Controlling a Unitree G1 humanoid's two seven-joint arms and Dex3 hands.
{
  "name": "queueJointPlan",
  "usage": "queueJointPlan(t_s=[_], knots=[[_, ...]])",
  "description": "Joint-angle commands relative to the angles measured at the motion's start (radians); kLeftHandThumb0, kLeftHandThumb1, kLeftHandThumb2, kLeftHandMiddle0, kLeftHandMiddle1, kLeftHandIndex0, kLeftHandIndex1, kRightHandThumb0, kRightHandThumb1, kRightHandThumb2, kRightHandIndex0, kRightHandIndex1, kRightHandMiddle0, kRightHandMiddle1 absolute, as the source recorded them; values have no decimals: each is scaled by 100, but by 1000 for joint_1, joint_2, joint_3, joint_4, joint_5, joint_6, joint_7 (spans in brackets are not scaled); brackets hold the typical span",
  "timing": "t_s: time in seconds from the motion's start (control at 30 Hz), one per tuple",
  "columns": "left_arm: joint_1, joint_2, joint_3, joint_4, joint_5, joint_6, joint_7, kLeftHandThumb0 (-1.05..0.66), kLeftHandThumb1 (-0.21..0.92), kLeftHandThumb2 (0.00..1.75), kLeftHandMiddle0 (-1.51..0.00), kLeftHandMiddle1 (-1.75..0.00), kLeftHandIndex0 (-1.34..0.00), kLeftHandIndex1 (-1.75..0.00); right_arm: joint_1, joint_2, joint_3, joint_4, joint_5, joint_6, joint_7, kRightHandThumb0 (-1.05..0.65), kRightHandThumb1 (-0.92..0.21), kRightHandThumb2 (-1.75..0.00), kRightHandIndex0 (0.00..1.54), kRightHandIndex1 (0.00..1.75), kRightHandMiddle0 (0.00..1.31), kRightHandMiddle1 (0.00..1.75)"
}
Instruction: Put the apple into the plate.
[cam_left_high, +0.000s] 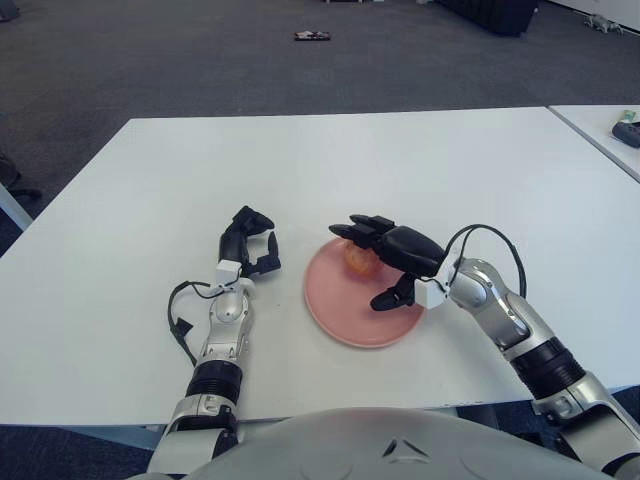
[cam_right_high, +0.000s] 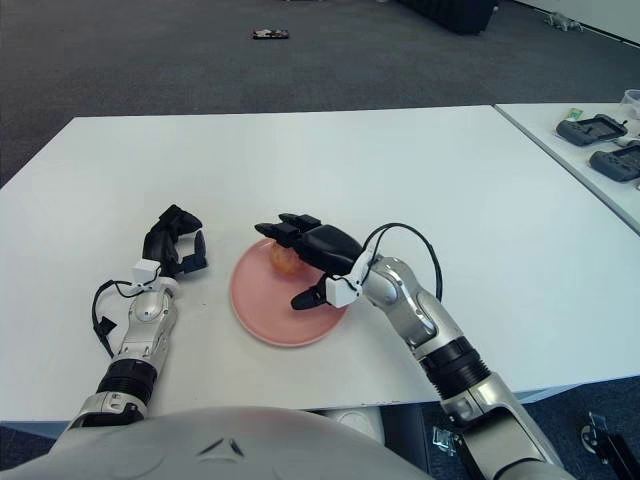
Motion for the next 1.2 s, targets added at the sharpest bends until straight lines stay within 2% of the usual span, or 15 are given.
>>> queueJointPlan(t_s=[0.0,0.23,0.5,0.6,0.73,0.77,0.8,0.83,0.9,0.93,0.97,1.07,1.17], knots=[[52,-4,-1,63,1,42,-1,-51,25,142,-130,-175,-67,-175,11,0,-17,-12,-1,-1,-20,-79,-53,-86,0,0,0,0],[52,-3,-1,61,0,49,-2,-51,24,143,-132,-175,-68,-175,19,9,-52,-24,50,14,-27,-92,-62,-74,0,0,0,0],[55,-1,-3,57,3,54,-2,-52,22,145,-133,-175,-69,-175,57,22,-141,-114,213,124,26,-97,-63,-71,0,0,0,0],[55,-1,-2,55,0,59,-5,-52,22,145,-132,-175,-69,-175,91,62,-177,-131,277,157,-3,-98,-65,-72,0,0,0,0],[58,-2,-3,52,2,55,-2,-52,22,145,-132,-175,-69,-175,153,120,-247,-122,341,141,-89,-97,-69,-73,0,0,0,0],[58,-2,-3,52,2,55,-1,-52,22,145,-132,-175,-69,-175,162,167,-264,-110,360,120,-140,-96,-71,-74,0,0,1,0],[58,-2,-3,52,2,54,0,-52,22,145,-132,-175,-69,-175,168,203,-276,-102,372,105,-177,-94,-71,-75,0,10,0,13],[57,-4,-2,53,4,52,5,-52,22,146,-133,-175,-70,-175,173,240,-290,-92,384,83,-219,-90,-72,-76,0,24,0,33],[57,-5,-1,53,6,50,11,-52,21,146,-133,-175,-70,-175,176,270,-303,-81,391,61,-255,-85,-72,-79,0,49,0,65],[57,-6,0,54,5,49,12,-53,21,146,-133,-175,-70,-175,178,288,-316,-70,407,44,-275,-82,-78,-81,0,60,0,73],[57,-7,1,54,4,48,12,-53,21,147,-133,-175,-71,-175,179,310,-331,-60,422,27,-298,-80,-76,-84,0,76,0,89],[56,-8,2,55,0,47,9,-53,20,147,-133,-175,-71,-175,188,363,-369,-40,462,-10,-349,-75,-73,-95,2,109,0,119],[55,-7,2,57,-3,49,4,-53,20,147,-133,-175,-71,-175,218,402,-408,-17,501,-47,-389,-70,-73,-101,6,122,0,134]])
